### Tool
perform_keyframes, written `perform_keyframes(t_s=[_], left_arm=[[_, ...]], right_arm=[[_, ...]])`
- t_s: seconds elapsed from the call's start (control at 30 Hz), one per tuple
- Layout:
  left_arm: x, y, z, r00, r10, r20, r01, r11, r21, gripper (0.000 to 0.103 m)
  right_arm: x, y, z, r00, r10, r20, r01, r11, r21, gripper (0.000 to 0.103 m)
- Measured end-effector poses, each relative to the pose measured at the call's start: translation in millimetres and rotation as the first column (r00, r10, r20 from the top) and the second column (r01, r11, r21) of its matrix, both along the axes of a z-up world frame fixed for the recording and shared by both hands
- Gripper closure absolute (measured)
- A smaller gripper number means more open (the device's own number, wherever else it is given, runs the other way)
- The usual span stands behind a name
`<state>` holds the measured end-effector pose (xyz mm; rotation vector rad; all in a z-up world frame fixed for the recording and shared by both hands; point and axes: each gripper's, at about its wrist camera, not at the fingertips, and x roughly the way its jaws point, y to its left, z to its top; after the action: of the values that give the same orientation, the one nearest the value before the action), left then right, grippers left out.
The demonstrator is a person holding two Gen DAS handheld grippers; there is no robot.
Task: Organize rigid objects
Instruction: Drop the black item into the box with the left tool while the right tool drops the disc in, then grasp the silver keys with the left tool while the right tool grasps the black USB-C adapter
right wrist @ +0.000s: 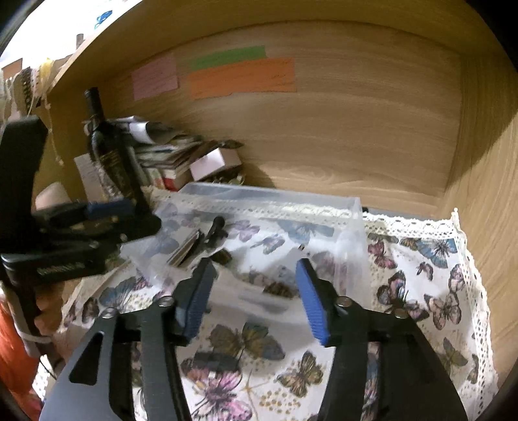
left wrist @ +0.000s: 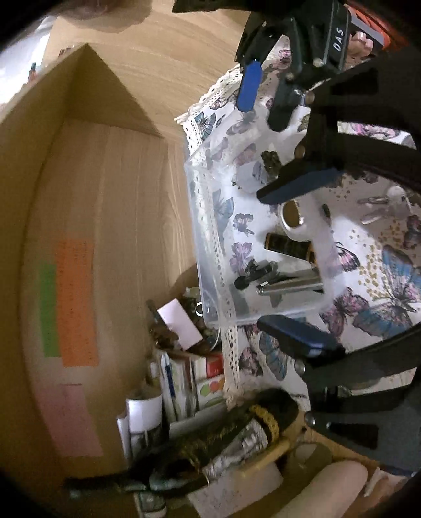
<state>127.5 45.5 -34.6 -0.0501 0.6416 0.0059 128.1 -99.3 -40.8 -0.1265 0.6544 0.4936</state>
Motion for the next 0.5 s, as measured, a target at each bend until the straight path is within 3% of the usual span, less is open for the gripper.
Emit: perform_keyframes(t_s=[0.1, 0.17, 0.5], left_arm=[[-11, 1, -2, 1.000, 0.014, -0.007, -0.014, 1.000, 0.007, 0.014], [-18, 3, -7, 0.999, 0.019, -0.026, -0.019, 1.000, 0.002, 0.011], [-46, 11, -45, 0.990, 0.031, -0.139, -0.033, 0.999, -0.011, 0.010]], right_arm=[[-8, 3, -10, 1.000, 0.004, -0.017, -0.005, 1.000, -0.030, 0.042], [-13, 4, -17, 1.000, 0.002, -0.025, -0.003, 0.999, -0.045, 0.035], [-18, 20, -64, 0.985, 0.048, -0.168, -0.068, 0.991, -0.116, 0.034]])
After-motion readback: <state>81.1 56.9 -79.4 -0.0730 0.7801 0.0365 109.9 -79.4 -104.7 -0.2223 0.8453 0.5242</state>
